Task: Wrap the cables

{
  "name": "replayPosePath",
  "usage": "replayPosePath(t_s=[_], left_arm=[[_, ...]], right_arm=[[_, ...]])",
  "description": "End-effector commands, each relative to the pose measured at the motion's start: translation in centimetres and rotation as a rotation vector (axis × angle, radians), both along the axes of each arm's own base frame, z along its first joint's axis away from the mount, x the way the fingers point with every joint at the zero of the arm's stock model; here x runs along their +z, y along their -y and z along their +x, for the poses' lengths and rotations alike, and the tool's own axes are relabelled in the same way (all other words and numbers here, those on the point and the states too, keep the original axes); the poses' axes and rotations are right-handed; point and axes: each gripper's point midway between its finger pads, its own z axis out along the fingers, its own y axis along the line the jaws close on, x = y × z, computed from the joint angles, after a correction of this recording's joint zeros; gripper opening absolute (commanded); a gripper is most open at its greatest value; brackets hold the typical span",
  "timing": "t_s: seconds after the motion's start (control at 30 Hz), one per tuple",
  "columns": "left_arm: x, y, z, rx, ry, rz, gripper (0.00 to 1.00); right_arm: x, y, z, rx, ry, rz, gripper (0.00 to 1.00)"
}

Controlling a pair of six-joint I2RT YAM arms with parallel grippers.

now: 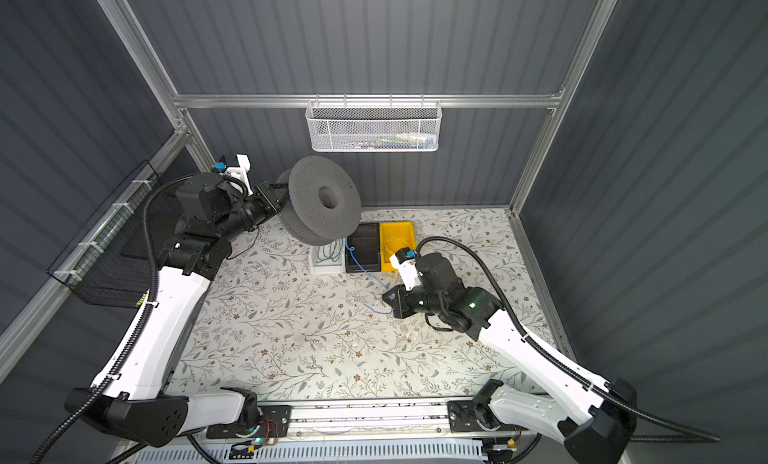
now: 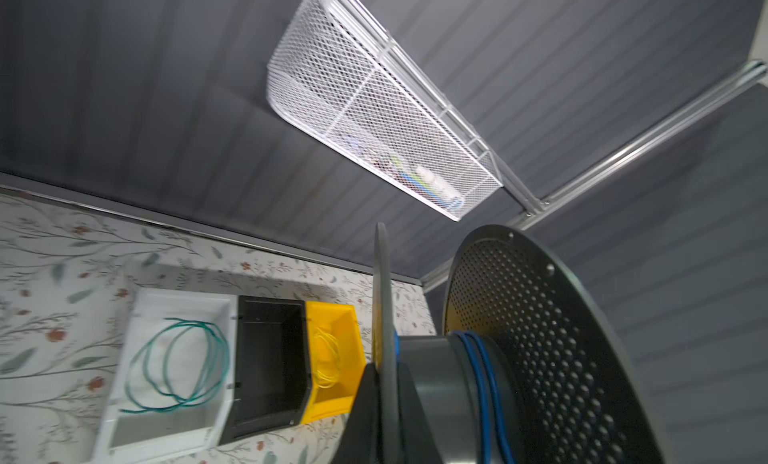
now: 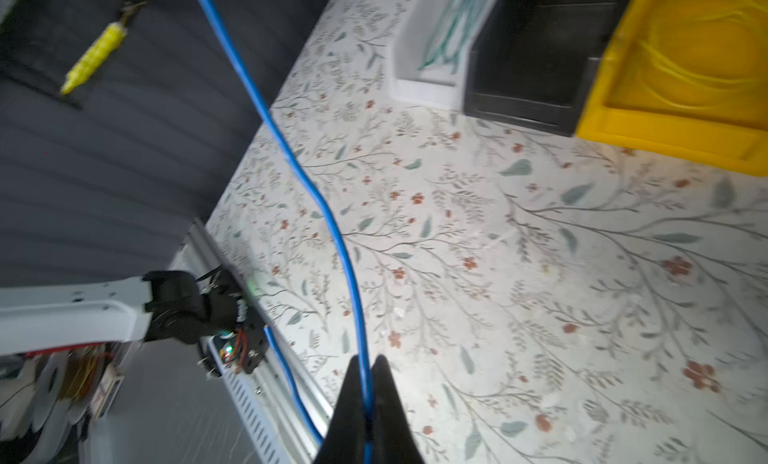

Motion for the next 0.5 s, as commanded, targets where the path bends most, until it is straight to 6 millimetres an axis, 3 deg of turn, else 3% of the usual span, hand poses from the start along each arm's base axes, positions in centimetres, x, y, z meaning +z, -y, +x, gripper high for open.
replayPosePath(t_s=[0.0,0.23,0.37,0.47], left_arm=[[1.1,-1.2,0.3,0.153,0.082,0.196,0.0],[-3.1,3.0,0.6,0.102,0.027,0.558,0.0],[-6.5,5.9,-0.3,0.004,0.007,0.764,0.0],[-9.0,7.6,-1.4,-0.094,-0.019,0.887,0.0]], right_arm=[[5.6,-2.8,-3.3,0.146,0.018,0.093,0.0],[15.7,-6.8,-6.0,0.381,0.139,0.197,0.0],[19.6,-6.6,-3.6,0.361,0.296,0.125,0.0],[23.5,-5.5,-1.0,0.318,0.31,0.233,0.0]])
